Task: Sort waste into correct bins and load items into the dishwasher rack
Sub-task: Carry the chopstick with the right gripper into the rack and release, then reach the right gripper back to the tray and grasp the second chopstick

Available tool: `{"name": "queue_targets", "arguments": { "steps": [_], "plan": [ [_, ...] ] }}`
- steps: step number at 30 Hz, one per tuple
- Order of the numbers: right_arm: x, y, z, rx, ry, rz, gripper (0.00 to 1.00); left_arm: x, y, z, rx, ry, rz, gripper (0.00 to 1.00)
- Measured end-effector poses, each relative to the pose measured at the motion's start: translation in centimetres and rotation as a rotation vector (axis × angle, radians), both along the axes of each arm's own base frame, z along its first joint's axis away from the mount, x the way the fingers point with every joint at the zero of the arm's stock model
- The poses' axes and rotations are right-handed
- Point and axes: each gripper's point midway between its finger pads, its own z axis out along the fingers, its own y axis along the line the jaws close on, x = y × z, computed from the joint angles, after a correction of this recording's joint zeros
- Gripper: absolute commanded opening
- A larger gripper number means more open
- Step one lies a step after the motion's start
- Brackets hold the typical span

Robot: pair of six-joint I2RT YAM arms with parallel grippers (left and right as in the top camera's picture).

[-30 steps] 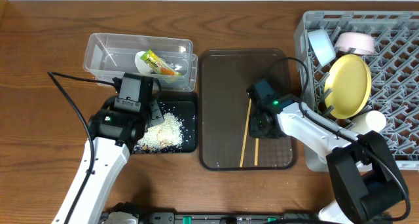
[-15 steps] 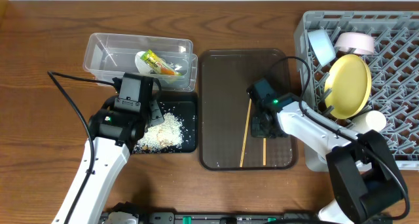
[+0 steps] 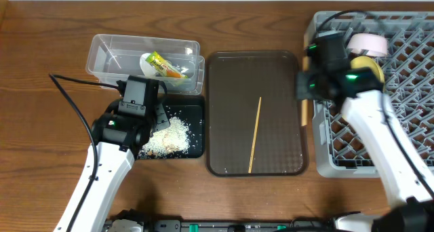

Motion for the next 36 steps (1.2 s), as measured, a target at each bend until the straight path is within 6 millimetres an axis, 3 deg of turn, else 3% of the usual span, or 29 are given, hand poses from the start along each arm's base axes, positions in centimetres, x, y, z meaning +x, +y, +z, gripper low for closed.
{"name": "queue_targets", "arguments": {
  "steps": [2,6,10,14,17,25,30,33,36],
  "plan": [
    [-0.4,-1.9,0.2,-0.029,0.013,0.000,0.01,0.0,0.0,0.0,0.000,0.000,0.000,0.52],
    [-1.5,-5.4,-1.6,-0.088,0.111,-0.006,0.01,0.0,0.0,0.0,0.000,0.000,0.000,0.52],
    [-1.9,-7.2,-3.6,-0.112,0.173,-0.022,0.01,0.0,0.0,0.0,0.000,0.000,0.000,0.52],
    [-2.4,-7.8,-6.0,-0.123,0.245,-0.018,0.03,0.0,0.0,0.0,0.000,0.000,0.000,0.52],
    [-2.2,-7.8,-6.9,-0.126,0.262,-0.010,0.23,0.0,0.0,0.0,0.000,0.000,0.000,0.52],
    [-1.5,-7.7,-6.5,-0.119,0.230,-0.021,0.35,0.0,0.0,0.0,0.000,0.000,0.000,0.52],
    [0.6,-5.6,-2.7,-0.025,0.074,0.004,0.44,0.0,0.0,0.0,0.000,0.000,0.000,0.52],
    [1.1,-2.5,-0.2,0.046,-0.007,0.074,0.45,0.0,0.0,0.0,0.000,0.000,0.000,0.52],
    [0.5,1.5,0.3,0.100,-0.014,0.163,0.45,0.0,0.0,0.0,0.000,0.000,0.000,0.52]
  ]
}}
